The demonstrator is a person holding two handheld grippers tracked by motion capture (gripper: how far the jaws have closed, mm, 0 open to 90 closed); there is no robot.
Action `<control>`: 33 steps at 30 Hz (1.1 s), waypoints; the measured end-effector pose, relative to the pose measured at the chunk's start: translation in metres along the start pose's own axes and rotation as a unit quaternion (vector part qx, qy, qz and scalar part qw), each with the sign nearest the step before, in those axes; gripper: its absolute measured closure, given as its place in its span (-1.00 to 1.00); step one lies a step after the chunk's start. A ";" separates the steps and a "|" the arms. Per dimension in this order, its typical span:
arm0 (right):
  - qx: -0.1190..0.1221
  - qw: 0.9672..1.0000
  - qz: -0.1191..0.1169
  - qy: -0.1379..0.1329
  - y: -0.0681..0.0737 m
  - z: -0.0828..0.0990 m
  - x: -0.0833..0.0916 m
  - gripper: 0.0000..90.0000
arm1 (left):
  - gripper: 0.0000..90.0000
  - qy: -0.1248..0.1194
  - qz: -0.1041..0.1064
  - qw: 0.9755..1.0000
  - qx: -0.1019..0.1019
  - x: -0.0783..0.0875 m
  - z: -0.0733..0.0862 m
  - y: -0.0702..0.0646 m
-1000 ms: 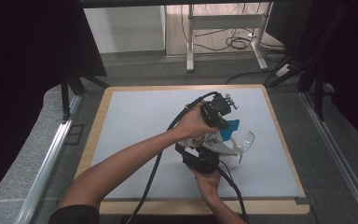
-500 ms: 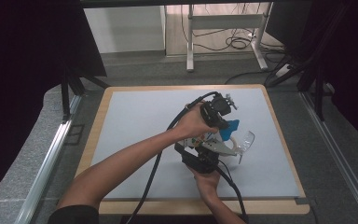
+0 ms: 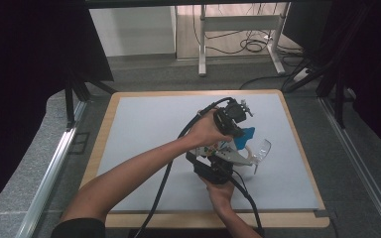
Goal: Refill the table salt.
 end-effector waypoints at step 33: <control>0.001 1.000 0.004 -0.010 -0.001 -0.003 -0.001 0.18 | 1.00 0.006 0.002 1.000 -0.005 -0.002 -0.003 0.000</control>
Point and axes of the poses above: each handheld gripper's, and its own axes: x roughly backward along the jaws, z roughly out of its underside, y roughly to its left, the point moved 4 cm from there along -x, roughly forward along the jaws, and after that the axes turned 9 degrees about -y, right-handed, at the moved point
